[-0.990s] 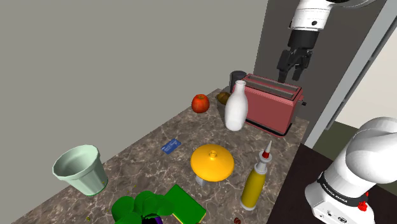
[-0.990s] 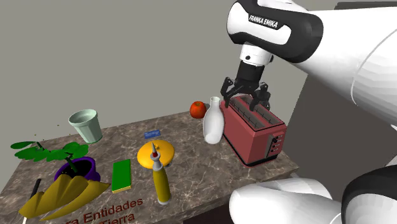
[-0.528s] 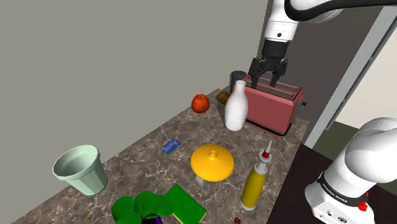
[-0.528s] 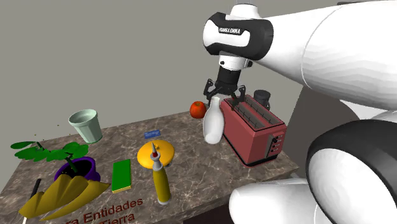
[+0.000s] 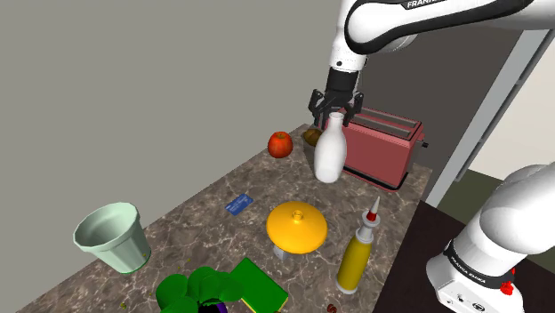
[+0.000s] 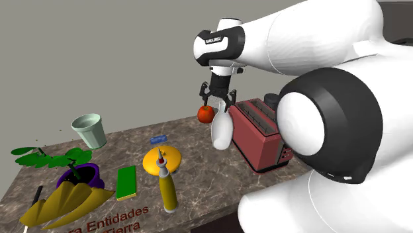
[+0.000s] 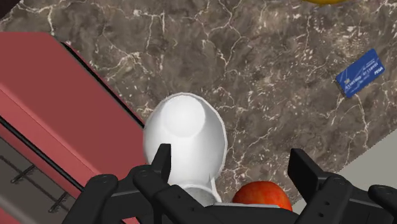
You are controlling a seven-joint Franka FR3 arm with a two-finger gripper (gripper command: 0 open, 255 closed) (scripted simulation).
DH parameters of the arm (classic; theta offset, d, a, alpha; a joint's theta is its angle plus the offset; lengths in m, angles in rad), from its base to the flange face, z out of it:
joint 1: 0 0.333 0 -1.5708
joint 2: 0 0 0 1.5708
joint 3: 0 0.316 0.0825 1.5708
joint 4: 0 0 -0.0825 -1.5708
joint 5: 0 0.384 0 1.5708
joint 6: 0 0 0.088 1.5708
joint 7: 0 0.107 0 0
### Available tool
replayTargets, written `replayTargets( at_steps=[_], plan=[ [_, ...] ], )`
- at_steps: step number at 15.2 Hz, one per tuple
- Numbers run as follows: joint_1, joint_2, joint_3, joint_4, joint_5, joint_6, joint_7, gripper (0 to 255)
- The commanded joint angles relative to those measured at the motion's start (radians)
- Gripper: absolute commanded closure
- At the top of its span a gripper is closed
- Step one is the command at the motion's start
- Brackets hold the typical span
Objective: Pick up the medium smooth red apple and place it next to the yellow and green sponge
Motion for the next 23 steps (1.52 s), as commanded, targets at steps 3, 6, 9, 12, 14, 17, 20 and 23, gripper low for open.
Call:
replayTargets(
  at_steps=[3, 6, 9, 12, 14, 17, 20, 23],
  plan=[
    [-0.019, 0.143, 0.049, 0.089, -0.036, 0.079, 0.155, 0],
    [-0.029, 0.256, 0.072, 0.169, -0.081, 0.124, 0.269, 0],
    [-0.031, 0.371, 0.083, 0.261, -0.135, 0.154, 0.383, 0],
    [-0.024, 0.487, 0.08, 0.366, -0.192, 0.169, 0.492, 0],
    [-0.015, 0.564, 0.071, 0.443, -0.228, 0.171, 0.561, 0],
    [0.003, 0.68, 0.049, 0.569, -0.275, 0.162, 0.653, 0],
    [0.01, 0.722, 0.039, 0.594, -0.289, 0.18, 0.678, 0],
    [0.012, 0.738, 0.037, 0.576, -0.293, 0.213, 0.681, 0]
  ],
)
